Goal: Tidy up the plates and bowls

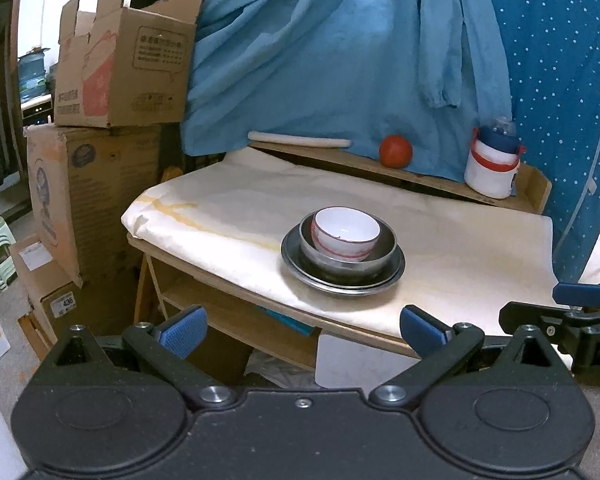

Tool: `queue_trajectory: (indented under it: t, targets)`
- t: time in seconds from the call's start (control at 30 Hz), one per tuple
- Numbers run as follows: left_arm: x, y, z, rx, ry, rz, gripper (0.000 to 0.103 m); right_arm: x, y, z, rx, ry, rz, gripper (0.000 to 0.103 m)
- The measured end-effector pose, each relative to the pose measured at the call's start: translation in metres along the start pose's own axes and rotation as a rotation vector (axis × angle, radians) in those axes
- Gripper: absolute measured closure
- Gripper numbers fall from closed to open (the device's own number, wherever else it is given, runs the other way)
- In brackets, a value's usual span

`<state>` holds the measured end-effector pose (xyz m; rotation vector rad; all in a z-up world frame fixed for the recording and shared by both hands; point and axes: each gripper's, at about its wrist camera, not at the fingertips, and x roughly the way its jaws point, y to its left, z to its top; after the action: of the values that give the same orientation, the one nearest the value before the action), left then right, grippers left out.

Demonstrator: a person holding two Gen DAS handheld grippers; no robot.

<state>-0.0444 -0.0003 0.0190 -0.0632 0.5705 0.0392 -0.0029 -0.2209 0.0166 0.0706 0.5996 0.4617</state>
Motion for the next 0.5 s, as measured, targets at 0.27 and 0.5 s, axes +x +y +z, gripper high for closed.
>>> queue_trajectory:
  t: [0.27, 0.5]
  targets:
    - [-0.0007, 0.0001, -0.0002, 0.002, 0.004, 0.004, 0.001, 0.0043, 0.0025, -0.0015, -0.008, 0.024, 0.006, 0.000]
    - [-0.0003, -0.0007, 0.0000, 0.002, 0.005, 0.005, 0.001, 0.0061, 0.0005, -0.0009, -0.003, 0.030, 0.008, 0.000]
